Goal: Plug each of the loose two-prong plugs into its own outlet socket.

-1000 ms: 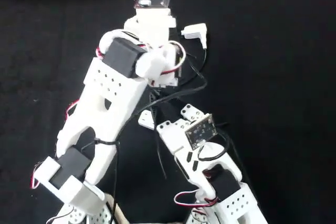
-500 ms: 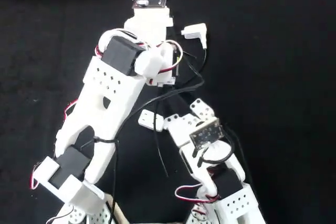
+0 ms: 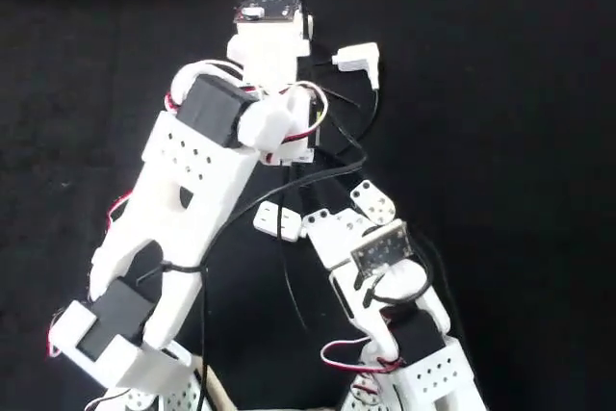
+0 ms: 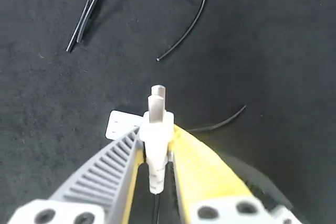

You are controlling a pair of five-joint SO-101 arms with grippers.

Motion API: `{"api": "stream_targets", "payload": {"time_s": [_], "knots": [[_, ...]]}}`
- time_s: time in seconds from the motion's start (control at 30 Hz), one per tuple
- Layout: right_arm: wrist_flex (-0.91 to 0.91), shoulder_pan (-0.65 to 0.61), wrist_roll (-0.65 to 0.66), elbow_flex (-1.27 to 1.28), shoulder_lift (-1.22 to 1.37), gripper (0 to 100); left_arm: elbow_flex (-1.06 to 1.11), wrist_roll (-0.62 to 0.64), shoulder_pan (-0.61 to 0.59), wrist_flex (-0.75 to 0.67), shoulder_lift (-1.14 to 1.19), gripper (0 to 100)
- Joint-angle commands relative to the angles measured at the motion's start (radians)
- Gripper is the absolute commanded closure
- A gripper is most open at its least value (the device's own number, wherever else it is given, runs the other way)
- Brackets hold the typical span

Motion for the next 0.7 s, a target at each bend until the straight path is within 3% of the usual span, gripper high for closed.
{"api": "stream_targets", "payload": {"time_s": [0.0,0.13,0.37,0.67], "knots": [[0.087,0.011,0.002,-0.004,-0.099,98.6,-0.022,-0.005,0.012,0.009,-0.061,97],[0.173,0.006,-0.005,-0.004,-0.099,98.6,-0.070,0.000,-0.039,0.009,-0.057,97],[0.072,-0.063,-0.005,-0.005,-0.108,98.6,0.010,0.002,-0.015,0.009,-0.054,97],[0.044,-0.061,-0.081,-0.016,-0.108,98.6,0.013,0.032,-0.018,-0.005,-0.054,97]]}}
